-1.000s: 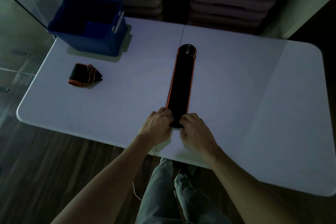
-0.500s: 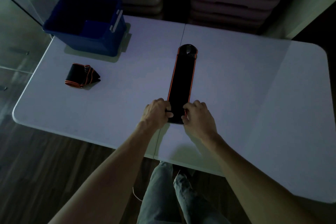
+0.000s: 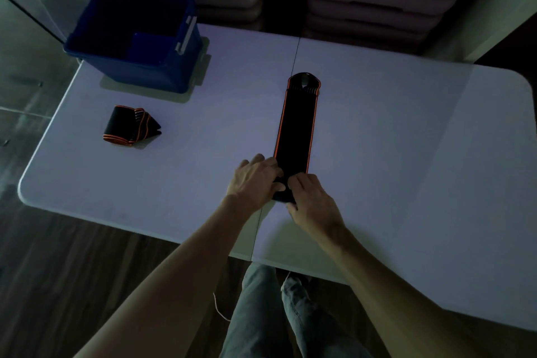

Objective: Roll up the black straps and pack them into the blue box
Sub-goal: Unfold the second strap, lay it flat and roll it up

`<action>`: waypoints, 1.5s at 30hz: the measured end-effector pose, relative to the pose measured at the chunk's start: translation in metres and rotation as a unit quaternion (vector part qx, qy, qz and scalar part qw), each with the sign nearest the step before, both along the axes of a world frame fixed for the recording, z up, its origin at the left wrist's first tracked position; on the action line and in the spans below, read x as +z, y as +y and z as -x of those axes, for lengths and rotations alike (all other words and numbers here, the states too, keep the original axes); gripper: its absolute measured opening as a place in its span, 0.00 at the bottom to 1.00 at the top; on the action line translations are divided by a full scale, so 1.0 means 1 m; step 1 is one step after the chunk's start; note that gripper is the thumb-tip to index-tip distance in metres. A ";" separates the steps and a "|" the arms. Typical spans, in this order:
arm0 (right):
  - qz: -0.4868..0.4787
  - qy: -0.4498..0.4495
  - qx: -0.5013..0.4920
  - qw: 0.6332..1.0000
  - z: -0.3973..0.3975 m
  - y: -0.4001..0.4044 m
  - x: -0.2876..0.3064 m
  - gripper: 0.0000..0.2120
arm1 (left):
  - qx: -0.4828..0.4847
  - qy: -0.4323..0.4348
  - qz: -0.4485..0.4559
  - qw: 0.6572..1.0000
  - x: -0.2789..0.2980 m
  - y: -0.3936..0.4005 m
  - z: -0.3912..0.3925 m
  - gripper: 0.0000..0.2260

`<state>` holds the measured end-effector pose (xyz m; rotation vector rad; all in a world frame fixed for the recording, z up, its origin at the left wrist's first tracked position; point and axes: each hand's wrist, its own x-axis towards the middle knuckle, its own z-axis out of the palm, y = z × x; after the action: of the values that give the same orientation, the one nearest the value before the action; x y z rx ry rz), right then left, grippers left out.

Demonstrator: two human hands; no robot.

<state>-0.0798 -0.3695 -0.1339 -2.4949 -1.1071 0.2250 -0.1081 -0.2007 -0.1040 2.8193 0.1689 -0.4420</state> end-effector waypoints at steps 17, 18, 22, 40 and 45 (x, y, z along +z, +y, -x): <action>0.058 0.077 -0.038 0.995 -0.014 0.001 0.009 0.16 | -0.087 0.022 0.024 0.996 0.010 0.017 -0.010 0.15; 0.062 0.088 -0.038 0.993 -0.017 0.002 0.011 0.16 | -0.089 0.024 0.026 0.995 0.012 0.017 -0.011 0.15; 0.095 0.121 -0.036 0.987 -0.036 0.008 0.022 0.16 | -0.066 0.033 0.037 0.997 0.021 0.017 -0.015 0.16; 0.044 0.021 -0.071 0.996 -0.047 0.021 0.012 0.28 | 0.011 0.017 0.070 0.997 0.004 0.023 -0.056 0.11; 0.030 0.041 -0.100 0.994 -0.056 0.023 0.010 0.23 | -0.071 0.004 0.032 0.997 -0.002 0.040 -0.054 0.18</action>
<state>-0.0239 -0.3461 -0.1235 -2.6024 -0.8237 0.3036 -0.0542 -0.1604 -0.1061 2.7769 -0.0432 -0.4822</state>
